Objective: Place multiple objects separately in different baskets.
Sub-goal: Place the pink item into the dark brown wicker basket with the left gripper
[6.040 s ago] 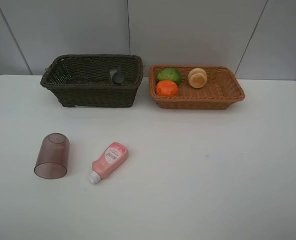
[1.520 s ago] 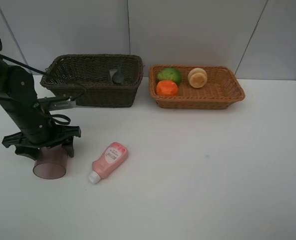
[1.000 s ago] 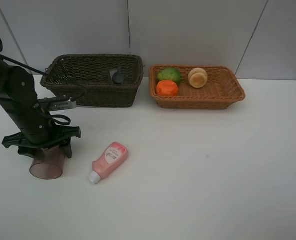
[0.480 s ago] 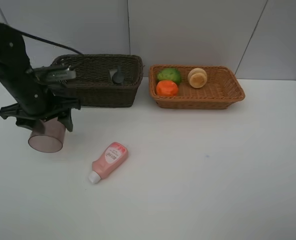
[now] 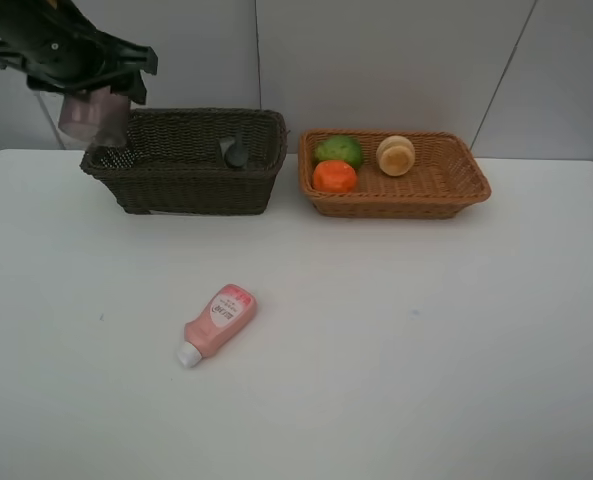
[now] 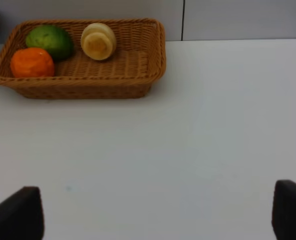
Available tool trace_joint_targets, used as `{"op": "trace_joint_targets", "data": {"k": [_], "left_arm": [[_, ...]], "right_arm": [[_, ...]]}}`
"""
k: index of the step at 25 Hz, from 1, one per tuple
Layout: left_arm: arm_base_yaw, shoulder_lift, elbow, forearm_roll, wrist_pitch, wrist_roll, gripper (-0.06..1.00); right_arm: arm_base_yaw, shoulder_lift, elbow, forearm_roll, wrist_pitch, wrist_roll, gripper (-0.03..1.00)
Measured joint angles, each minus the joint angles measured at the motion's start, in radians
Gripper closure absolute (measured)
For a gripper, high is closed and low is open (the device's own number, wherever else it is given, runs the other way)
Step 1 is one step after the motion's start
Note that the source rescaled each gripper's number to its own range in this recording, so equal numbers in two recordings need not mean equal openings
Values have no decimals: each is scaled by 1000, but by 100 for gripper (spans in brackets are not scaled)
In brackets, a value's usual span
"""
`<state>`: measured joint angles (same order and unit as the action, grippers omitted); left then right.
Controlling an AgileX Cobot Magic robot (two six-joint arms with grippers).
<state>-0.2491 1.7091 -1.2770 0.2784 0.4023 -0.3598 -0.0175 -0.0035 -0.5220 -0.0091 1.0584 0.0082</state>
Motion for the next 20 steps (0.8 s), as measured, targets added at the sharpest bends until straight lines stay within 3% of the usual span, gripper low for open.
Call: {"op": "trace_joint_targets", "data": {"k": [7, 15, 20], "left_arm": [[0, 130, -2, 124, -330, 3, 50], [44, 317, -2, 132, -624, 3, 50], [56, 402, -2, 127, -755, 6, 50]], "right_arm": [[0, 0, 0, 0, 0, 2, -1], [0, 0, 0, 0, 0, 2, -1], [0, 0, 0, 0, 0, 2, -1]]}}
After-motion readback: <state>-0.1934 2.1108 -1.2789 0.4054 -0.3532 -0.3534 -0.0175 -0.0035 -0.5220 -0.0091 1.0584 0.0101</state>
